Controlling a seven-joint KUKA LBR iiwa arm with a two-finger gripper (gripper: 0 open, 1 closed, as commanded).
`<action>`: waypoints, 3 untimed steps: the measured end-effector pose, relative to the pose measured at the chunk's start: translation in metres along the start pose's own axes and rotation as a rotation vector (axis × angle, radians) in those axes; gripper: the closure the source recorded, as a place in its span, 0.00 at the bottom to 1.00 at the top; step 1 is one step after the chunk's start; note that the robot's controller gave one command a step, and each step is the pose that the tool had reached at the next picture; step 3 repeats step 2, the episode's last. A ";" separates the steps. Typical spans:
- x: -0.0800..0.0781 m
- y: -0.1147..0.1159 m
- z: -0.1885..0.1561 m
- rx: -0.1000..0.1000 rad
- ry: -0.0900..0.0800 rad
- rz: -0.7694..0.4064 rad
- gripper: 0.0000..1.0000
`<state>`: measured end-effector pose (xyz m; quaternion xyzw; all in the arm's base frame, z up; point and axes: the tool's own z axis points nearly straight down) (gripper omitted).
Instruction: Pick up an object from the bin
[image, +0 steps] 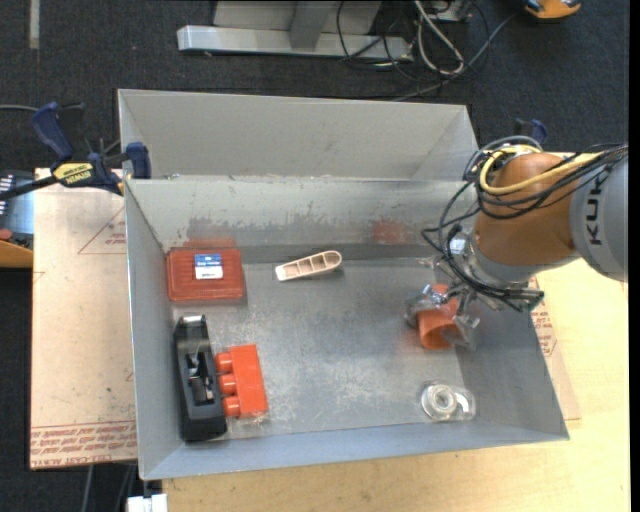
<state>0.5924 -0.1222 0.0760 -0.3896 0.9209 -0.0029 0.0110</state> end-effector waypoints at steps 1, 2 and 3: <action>0.000 0.001 -0.020 -0.004 0.001 0.001 1.00; -0.001 0.002 -0.071 -0.007 0.002 0.004 1.00; -0.001 0.002 -0.071 -0.007 0.002 0.004 1.00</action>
Offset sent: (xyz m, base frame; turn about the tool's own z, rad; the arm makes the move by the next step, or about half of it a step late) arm -0.0016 0.0009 0.1021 0.0006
